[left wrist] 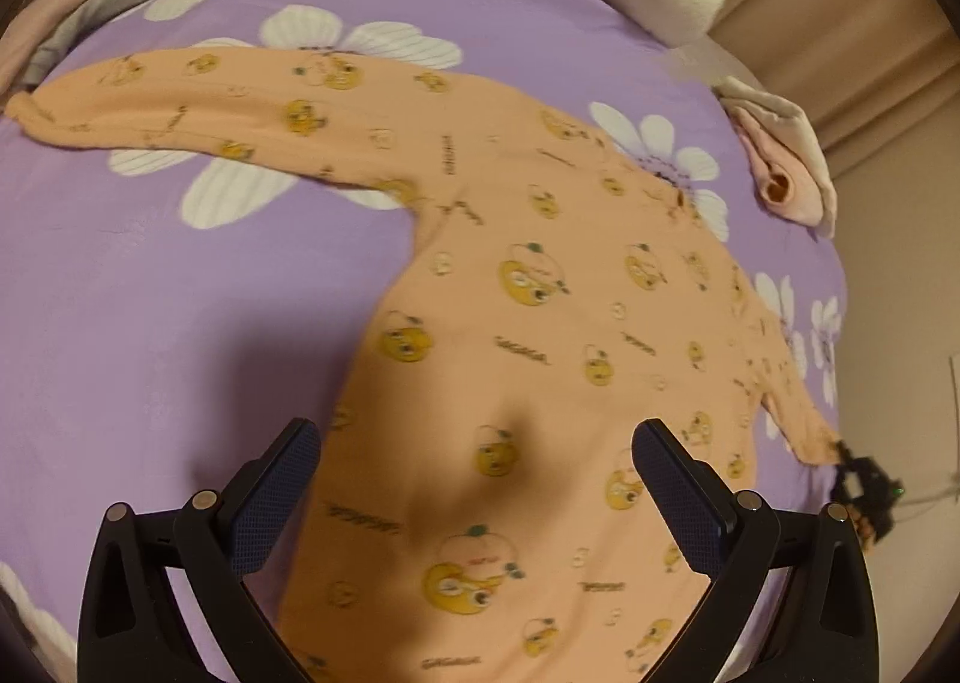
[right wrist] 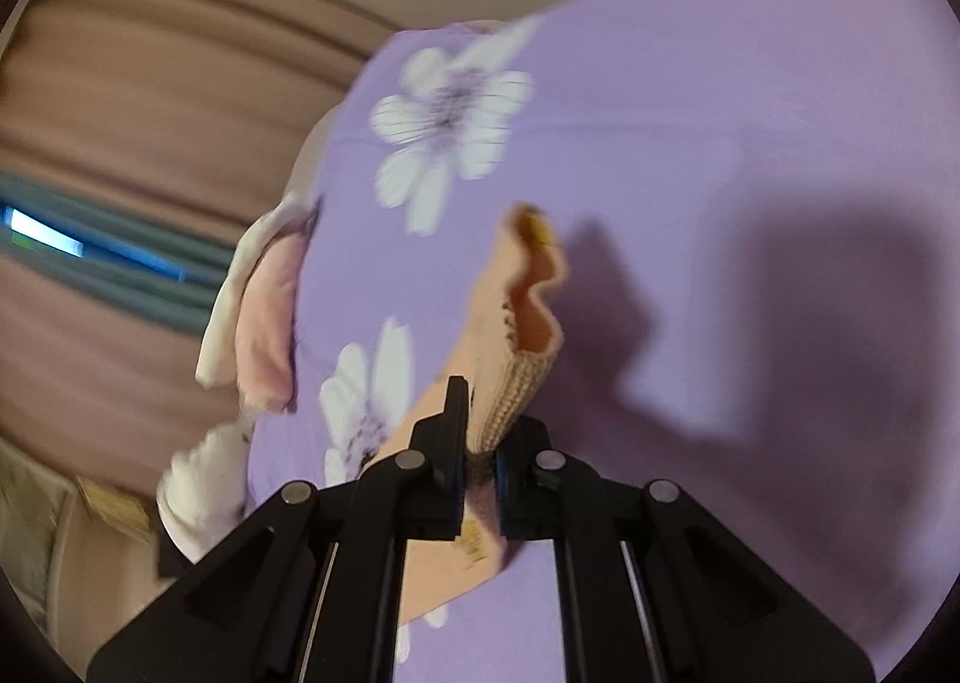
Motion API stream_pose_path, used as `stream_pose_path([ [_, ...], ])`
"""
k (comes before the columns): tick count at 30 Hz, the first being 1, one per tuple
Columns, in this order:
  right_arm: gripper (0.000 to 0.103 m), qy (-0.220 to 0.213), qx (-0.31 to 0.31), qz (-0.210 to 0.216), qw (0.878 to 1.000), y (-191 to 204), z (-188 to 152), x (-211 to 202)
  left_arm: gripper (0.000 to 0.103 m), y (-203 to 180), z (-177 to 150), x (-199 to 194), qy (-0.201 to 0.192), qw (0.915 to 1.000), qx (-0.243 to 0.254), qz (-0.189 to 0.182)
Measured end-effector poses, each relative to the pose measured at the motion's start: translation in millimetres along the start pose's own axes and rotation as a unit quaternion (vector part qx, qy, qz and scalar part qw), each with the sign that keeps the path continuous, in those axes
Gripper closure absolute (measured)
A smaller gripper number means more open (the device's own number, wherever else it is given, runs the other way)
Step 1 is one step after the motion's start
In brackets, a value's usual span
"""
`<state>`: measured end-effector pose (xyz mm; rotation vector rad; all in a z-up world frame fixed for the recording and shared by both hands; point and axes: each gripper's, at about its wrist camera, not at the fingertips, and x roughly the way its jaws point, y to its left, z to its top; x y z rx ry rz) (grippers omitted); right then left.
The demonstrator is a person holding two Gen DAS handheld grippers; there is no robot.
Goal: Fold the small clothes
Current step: 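Grasp the cuff of the sleeve nearest the right tool with the right tool, then lift the sleeve and lay it across the shirt body, then open the right tool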
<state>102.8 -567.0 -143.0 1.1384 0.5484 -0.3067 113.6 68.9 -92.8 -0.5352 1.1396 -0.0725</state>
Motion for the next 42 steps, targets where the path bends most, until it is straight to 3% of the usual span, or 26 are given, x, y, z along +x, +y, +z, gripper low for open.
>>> stream_pose_path([
  [6, 0.095, 0.013, -0.117, 0.012, 0.993, 78.3, -17.2, -16.2, 0.0, 14.8, -1.4, -11.6, -0.003, 1.0, -0.007, -0.003],
  [9, 0.095, 0.029, -0.175, 0.02, 0.984, 131.0, -35.5, -15.0, 0.0, 18.9, -0.8, -16.3, -0.003, 1.0, -0.005, 0.0],
  [15, 0.095, 0.051, -0.289, 0.037, 0.955, 220.8, -105.2, -14.1, 0.0, 38.6, 0.6, -28.4, -0.005, 0.9999, -0.013, -0.001],
  [24, 0.095, 0.068, -0.402, 0.05, 0.912, 301.0, -197.5, -4.4, 0.0, 66.9, -0.6, -50.9, -0.022, 0.9996, -0.014, -0.012],
  [30, 0.095, 0.077, -0.47, 0.029, 0.879, 330.4, -268.7, 22.1, 0.0, 82.6, 1.5, -58.1, -0.03, 0.9993, -0.017, -0.01],
  [34, 0.094, 0.098, -0.521, 0.006, 0.848, 326.6, -323.3, 45.7, 0.0, 92.1, 4.8, -56.1, -0.031, 0.9992, -0.026, -0.007],
  [39, 0.094, 0.134, -0.606, -0.035, 0.784, 307.4, -397.6, 80.1, 0.0, 95.9, 6.3, -53.2, -0.028, 0.9993, -0.023, -0.005],
  [40, 0.094, 0.139, -0.629, -0.043, 0.764, 301.5, -415.3, 86.5, 0.0, 96.4, 6.6, -52.6, -0.027, 0.9994, -0.022, -0.005],
  [42, 0.093, 0.147, -0.657, -0.049, 0.738, 292.5, -436.4, 94.1, 0.0, 97.1, 6.7, -52.0, -0.026, 0.9994, -0.023, -0.006],
])
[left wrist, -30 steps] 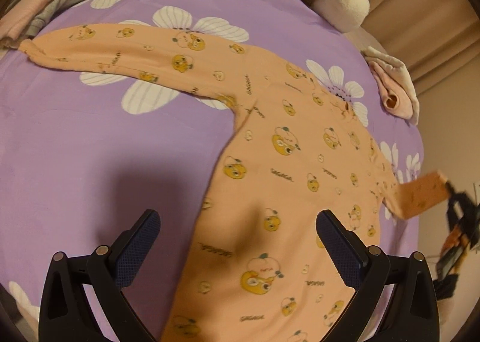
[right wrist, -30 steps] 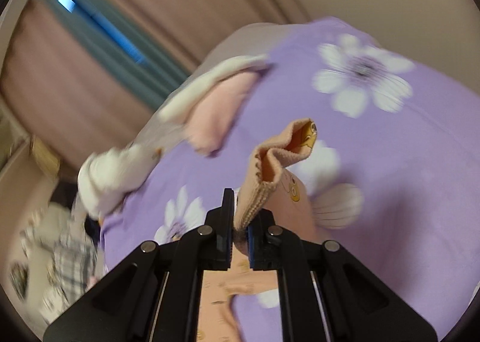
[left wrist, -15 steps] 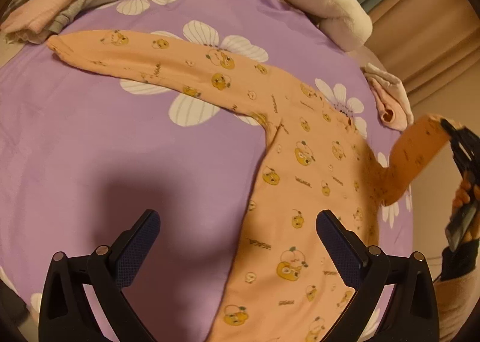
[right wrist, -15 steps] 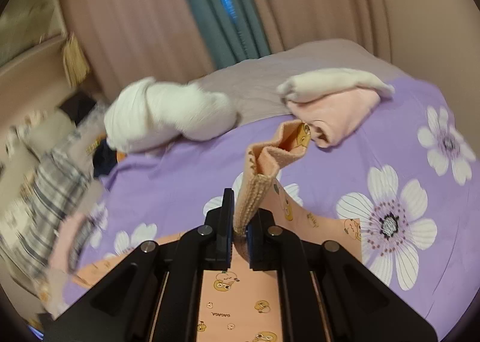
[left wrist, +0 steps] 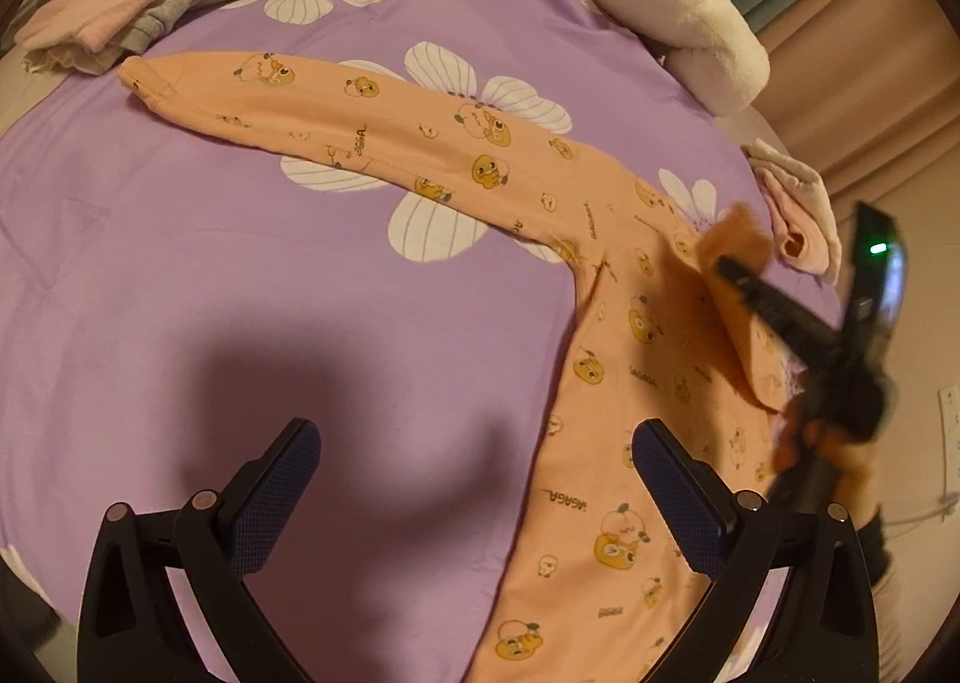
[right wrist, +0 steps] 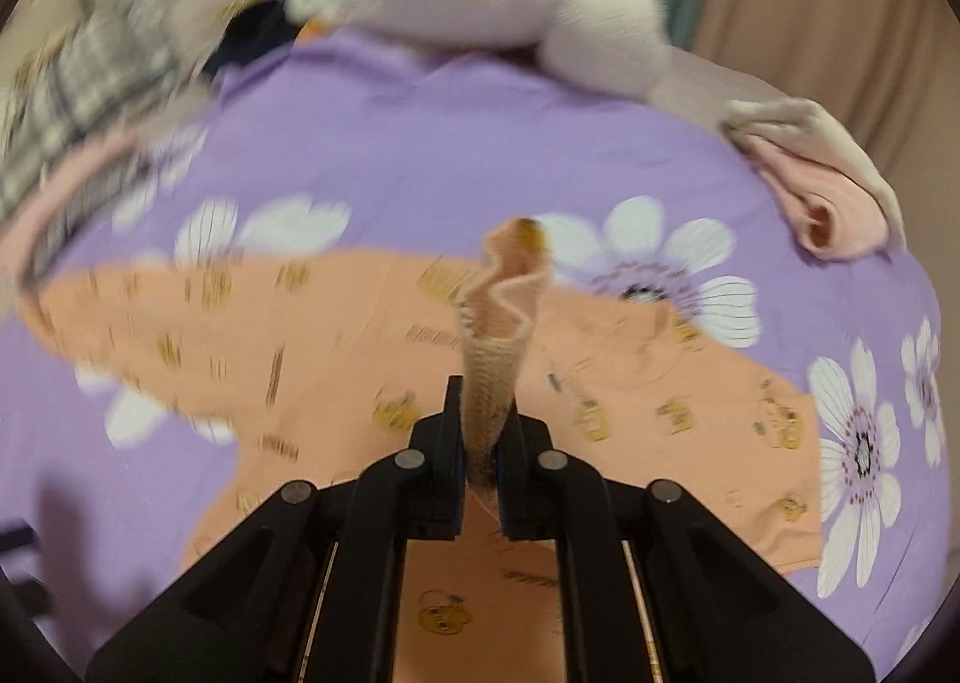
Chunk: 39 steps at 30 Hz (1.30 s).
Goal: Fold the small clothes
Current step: 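Lift the sleeve and lay it across the shirt body, then open the right tool, then move the left tool to the other sleeve cuff and grasp it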
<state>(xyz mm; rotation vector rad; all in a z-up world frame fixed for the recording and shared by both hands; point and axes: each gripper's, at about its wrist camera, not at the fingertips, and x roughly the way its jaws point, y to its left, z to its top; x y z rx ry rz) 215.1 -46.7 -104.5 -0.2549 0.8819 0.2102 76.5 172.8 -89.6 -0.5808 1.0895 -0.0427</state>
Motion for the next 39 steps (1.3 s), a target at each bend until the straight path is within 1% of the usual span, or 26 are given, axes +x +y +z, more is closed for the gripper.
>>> stream_pose_path([
  [3, 0.093, 0.016, -0.022, 0.001, 1.0, 14.0, -8.9, 14.1, 0.0, 0.7, 1.2, 0.4, 0.001, 1.0, -0.001, 0.001],
  [6, 0.092, 0.029, -0.015, 0.005, 0.999, 16.3, -15.2, 26.6, 0.0, 1.3, 0.5, 0.8, 0.0, 1.0, 0.0, 0.001],
  [10, 0.092, 0.037, -0.002, 0.01, 0.999, 16.0, -20.5, 36.1, 0.0, 1.8, -0.9, 1.9, 0.002, 1.0, 0.0, 0.003],
  [14, 0.091, 0.041, -0.001, 0.008, 0.999, 24.9, -27.1, 42.7, 0.0, 3.9, -2.4, 3.1, 0.006, 1.0, -0.002, 0.004],
  [20, 0.084, 0.048, 0.004, 0.022, 0.999, 27.7, -27.7, 42.4, 0.0, 6.7, -5.3, 1.0, 0.008, 0.9999, -0.005, 0.006],
  [29, 0.068, 0.039, -0.002, 0.042, 0.998, 34.5, -27.2, 32.3, 0.0, 3.7, -7.8, -0.1, 0.005, 1.0, 0.004, 0.004],
  [31, 0.059, 0.03, 0.003, 0.059, 0.998, 33.6, -27.9, 24.7, 0.0, 0.1, -7.7, 0.2, 0.003, 0.9999, 0.012, 0.001],
  [33, 0.054, 0.016, 0.01, 0.076, 0.997, 30.9, -29.6, 15.9, 0.0, -5.3, -6.5, 0.3, 0.001, 0.9997, 0.022, -0.003],
  [35, 0.05, 0.0, 0.02, 0.105, 0.994, 24.9, -33.5, 2.9, 0.0, -13.2, -4.0, 0.9, -0.004, 0.9994, 0.035, -0.006],
  [38, 0.048, -0.019, 0.043, 0.146, 0.988, 9.1, -42.5, -14.9, 0.0, -29.6, 2.1, 2.8, -0.012, 0.9981, 0.056, -0.023],
  [39, 0.044, -0.025, 0.054, 0.155, 0.986, 2.0, -45.9, -20.1, 0.0, -38.4, 5.9, 5.1, -0.015, 0.9973, 0.066, -0.028],
])
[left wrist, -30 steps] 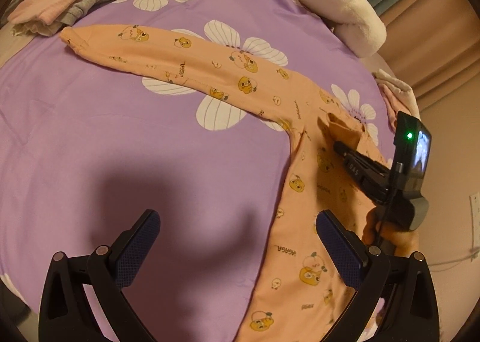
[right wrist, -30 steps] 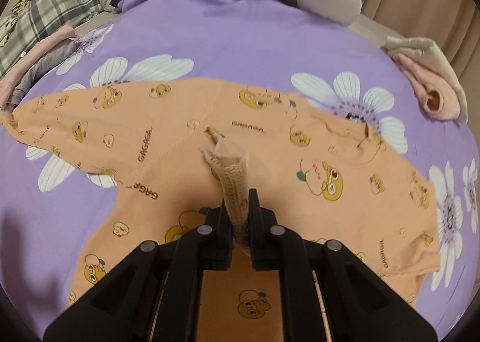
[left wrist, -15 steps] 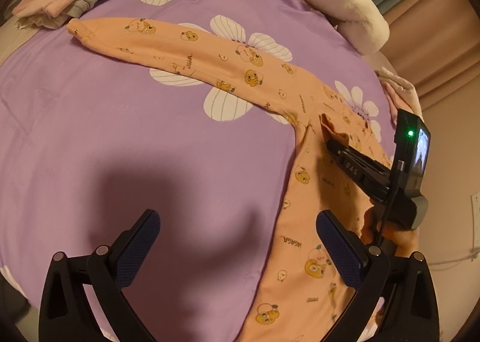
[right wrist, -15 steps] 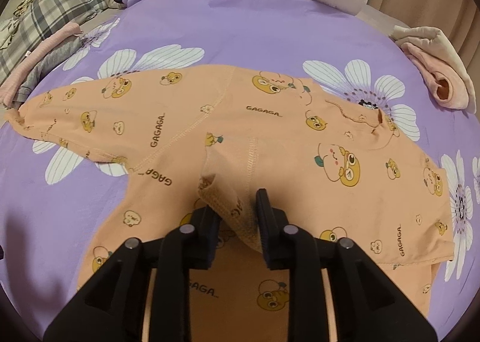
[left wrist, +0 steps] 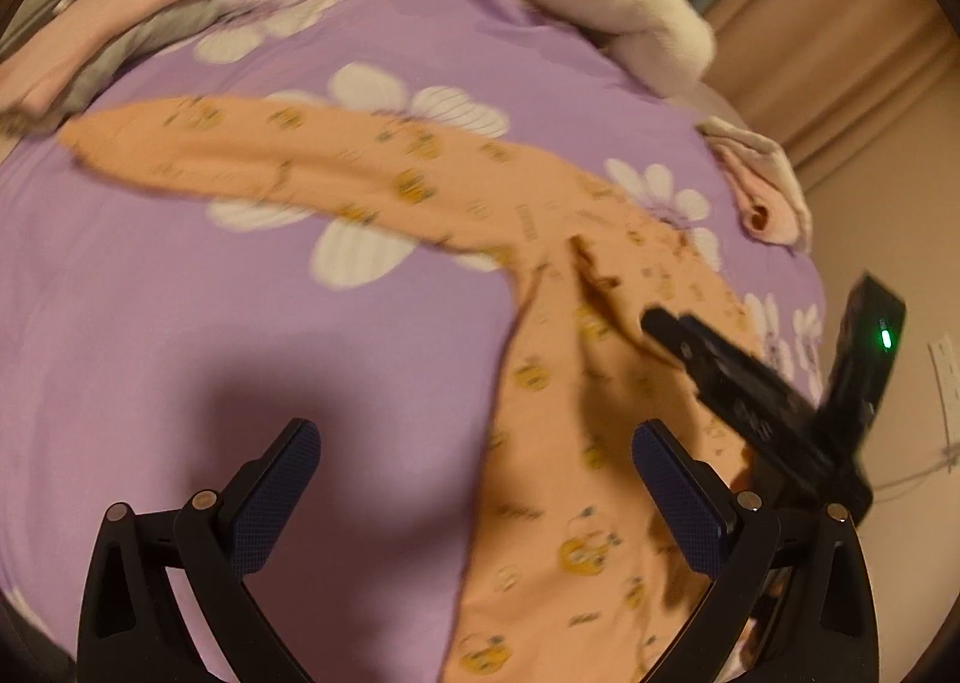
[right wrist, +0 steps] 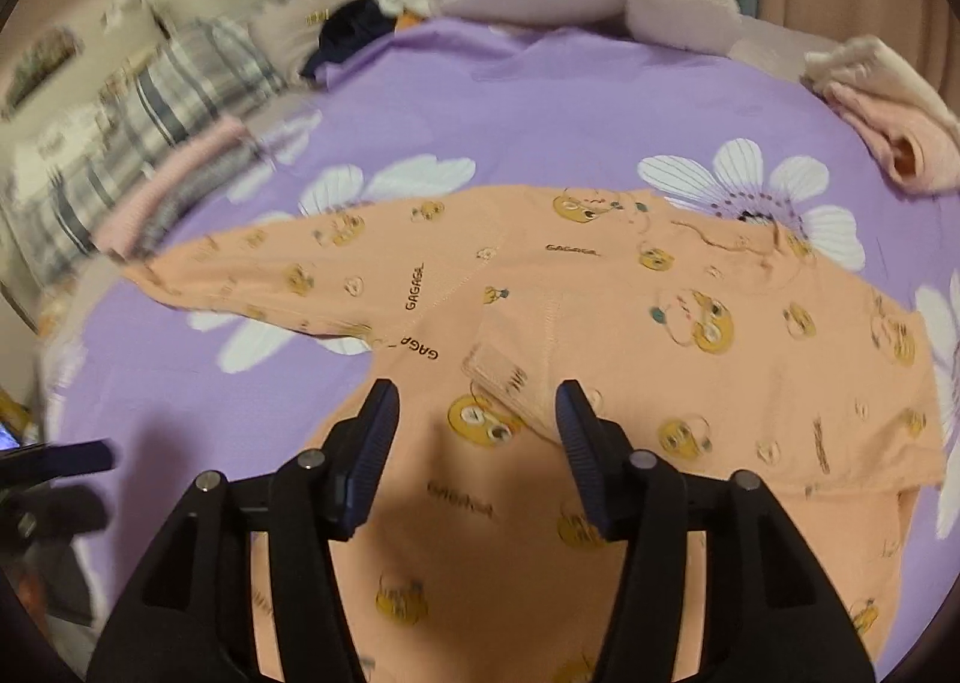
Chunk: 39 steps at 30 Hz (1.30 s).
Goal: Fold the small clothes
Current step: 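Move the left tool to the other sleeve cuff and grasp it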
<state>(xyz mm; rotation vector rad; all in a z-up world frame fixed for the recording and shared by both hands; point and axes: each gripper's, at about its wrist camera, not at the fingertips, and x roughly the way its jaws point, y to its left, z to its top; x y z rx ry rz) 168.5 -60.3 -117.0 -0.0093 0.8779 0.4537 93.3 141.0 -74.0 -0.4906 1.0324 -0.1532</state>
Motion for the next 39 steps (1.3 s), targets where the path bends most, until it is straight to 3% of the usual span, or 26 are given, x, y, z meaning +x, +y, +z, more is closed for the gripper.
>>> stream_pose_path([
  [3, 0.039, -0.024, 0.042, 0.005, 0.999, -31.0, -7.4, -23.8, 0.0, -18.9, 11.3, 11.4, 0.0, 0.9997, 0.023, -0.011],
  [8, 0.039, -0.038, 0.15, -0.029, 0.987, -113.3, -21.0, -51.2, 0.0, -54.6, 24.6, 37.9, 0.006, 0.9975, 0.048, -0.051],
  [12, 0.056, -0.047, 0.202, -0.065, 0.976, -159.3, -32.4, -66.9, 0.004, -80.6, 37.0, 62.8, 0.007, 0.9944, 0.053, -0.091],
  [13, 0.064, -0.05, 0.211, -0.073, 0.973, -169.7, -34.1, -70.1, 0.007, -88.8, 41.1, 70.2, 0.009, 0.9932, 0.055, -0.102],
  [16, 0.074, -0.056, 0.228, -0.075, 0.969, -187.7, -34.0, -72.9, 0.022, -107.3, 49.6, 92.4, 0.025, 0.9888, 0.056, -0.136],
  [20, 0.076, -0.058, 0.264, -0.062, 0.961, -211.9, -31.2, -64.0, 0.045, -118.6, 52.5, 121.9, 0.044, 0.9887, 0.064, -0.129],
  [25, 0.082, -0.034, 0.286, -0.056, 0.956, -226.0, -39.5, -48.5, 0.045, -101.4, 48.2, 152.0, 0.059, 0.9936, 0.045, -0.085],
  [27, 0.091, -0.02, 0.293, -0.064, 0.954, -232.8, -44.3, -44.1, 0.046, -90.7, 45.3, 157.6, 0.065, 0.9937, 0.032, -0.086],
  [30, 0.094, -0.025, 0.305, -0.066, 0.95, -240.3, -52.9, -48.3, 0.05, -86.3, 43.0, 154.6, 0.06, 0.9934, 0.035, -0.092],
  [34, 0.088, -0.024, 0.311, -0.073, 0.947, -240.8, -55.8, -57.6, 0.049, -84.8, 42.8, 137.9, 0.052, 0.9936, 0.035, -0.094],
  [38, 0.071, -0.036, 0.28, -0.079, 0.956, -222.5, -50.3, -73.9, 0.031, -65.0, 41.6, 108.0, 0.025, 0.9955, 0.029, -0.087],
  [39, 0.066, -0.04, 0.271, -0.079, 0.959, -216.7, -49.6, -78.5, 0.031, -54.8, 41.2, 99.7, 0.017, 0.9957, 0.019, -0.089],
])
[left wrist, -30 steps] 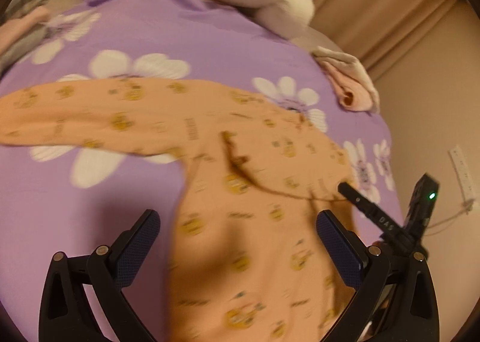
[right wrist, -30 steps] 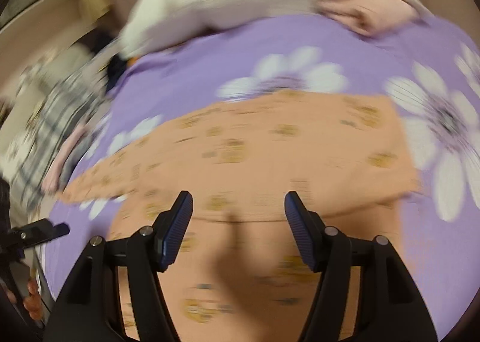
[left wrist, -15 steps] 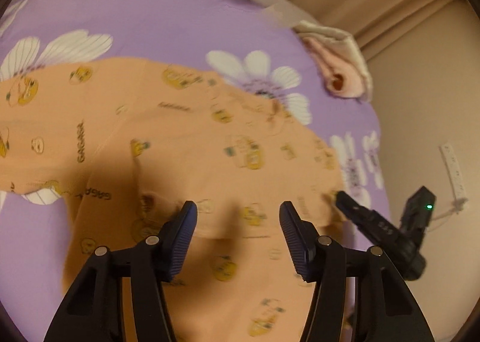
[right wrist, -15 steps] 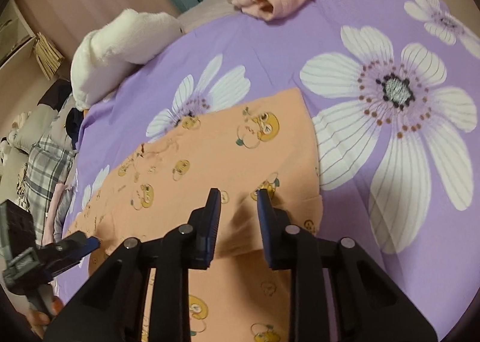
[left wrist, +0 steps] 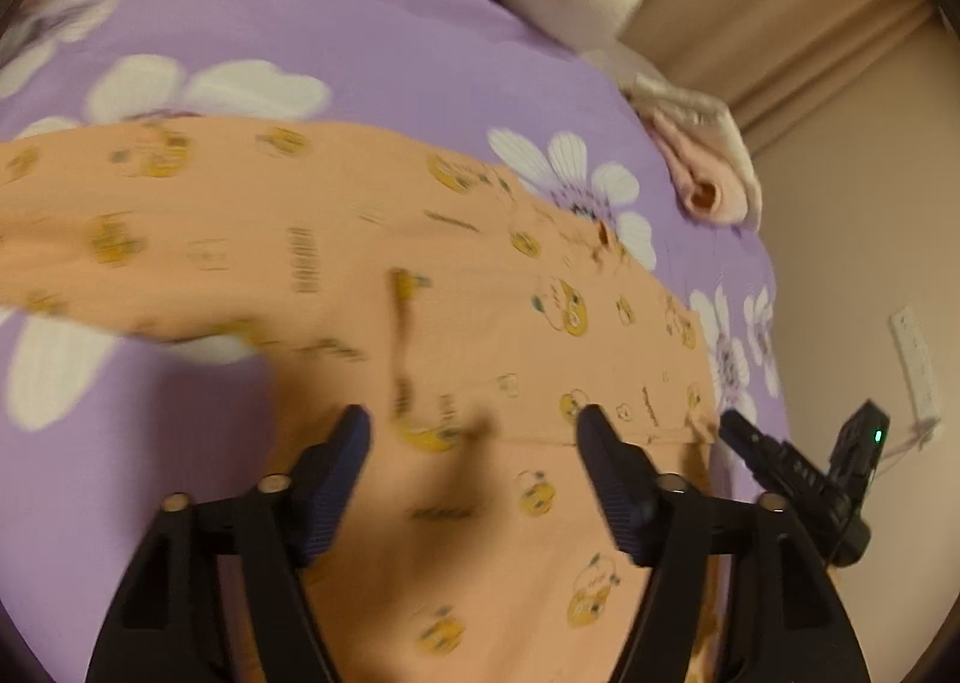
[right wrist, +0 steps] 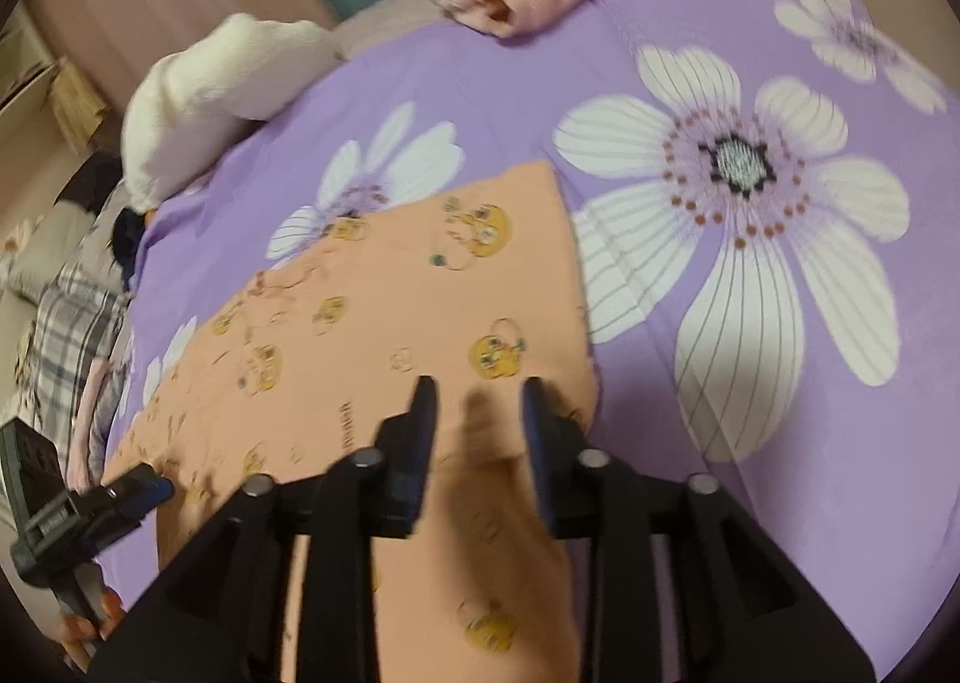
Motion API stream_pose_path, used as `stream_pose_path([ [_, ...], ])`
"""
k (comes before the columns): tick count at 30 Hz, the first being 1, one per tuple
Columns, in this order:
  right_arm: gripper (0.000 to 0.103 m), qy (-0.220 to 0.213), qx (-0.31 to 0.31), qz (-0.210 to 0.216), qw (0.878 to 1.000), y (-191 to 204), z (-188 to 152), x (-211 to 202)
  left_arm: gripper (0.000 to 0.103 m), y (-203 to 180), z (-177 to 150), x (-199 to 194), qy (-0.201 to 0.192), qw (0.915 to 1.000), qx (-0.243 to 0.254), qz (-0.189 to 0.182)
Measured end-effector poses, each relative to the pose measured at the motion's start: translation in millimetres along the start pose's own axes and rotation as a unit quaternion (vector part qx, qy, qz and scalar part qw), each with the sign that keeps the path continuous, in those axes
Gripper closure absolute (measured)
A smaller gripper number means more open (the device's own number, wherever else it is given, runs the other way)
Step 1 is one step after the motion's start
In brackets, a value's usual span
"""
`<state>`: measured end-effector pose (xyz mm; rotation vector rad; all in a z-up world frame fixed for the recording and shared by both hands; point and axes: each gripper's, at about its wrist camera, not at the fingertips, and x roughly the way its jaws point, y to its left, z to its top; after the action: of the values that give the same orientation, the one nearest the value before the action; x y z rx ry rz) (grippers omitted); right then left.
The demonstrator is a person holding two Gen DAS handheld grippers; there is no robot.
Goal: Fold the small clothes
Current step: 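Move the left tool to the other sleeve cuff and grasp it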
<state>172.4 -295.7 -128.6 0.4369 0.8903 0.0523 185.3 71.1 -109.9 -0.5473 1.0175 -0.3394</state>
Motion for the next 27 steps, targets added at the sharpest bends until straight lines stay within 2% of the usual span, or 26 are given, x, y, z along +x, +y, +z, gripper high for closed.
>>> stream_pose_path([
  [4, 0.056, -0.009, -0.025, 0.022, 0.999, 18.5, -13.7, -20.9, 0.031, 48.0, -1.6, -40.8, -0.039, 0.9977, -0.056, 0.006],
  [8, 0.055, -0.012, -0.036, 0.047, 0.998, 33.6, -31.1, -34.8, 0.03, 108.8, -2.5, -81.6, -0.089, 0.987, -0.131, 0.028],
  [11, 0.054, -0.008, -0.039, 0.066, 0.997, 46.0, -44.5, -41.9, 0.03, 151.8, -4.0, -109.5, -0.127, 0.9725, -0.19, 0.045],
  [14, 0.053, -0.005, -0.044, 0.074, 0.996, 55.5, -54.0, -45.8, 0.03, 190.2, -5.8, -134.4, -0.175, 0.9529, -0.235, 0.078],
  [18, 0.053, 0.003, -0.04, 0.079, 0.996, 65.3, -63.2, -45.7, 0.03, 233.3, -6.3, -149.1, -0.202, 0.9324, -0.287, 0.088],
  [22, 0.053, 0.011, -0.047, 0.078, 0.996, 78.2, -70.6, -44.6, 0.03, 252.1, -2.8, -149.1, -0.215, 0.9234, -0.312, 0.062],
  [27, 0.053, 0.022, -0.05, 0.076, 0.996, 90.6, -75.2, -37.1, 0.03, 261.5, 12.1, -148.2, -0.227, 0.9198, -0.314, 0.064],
])
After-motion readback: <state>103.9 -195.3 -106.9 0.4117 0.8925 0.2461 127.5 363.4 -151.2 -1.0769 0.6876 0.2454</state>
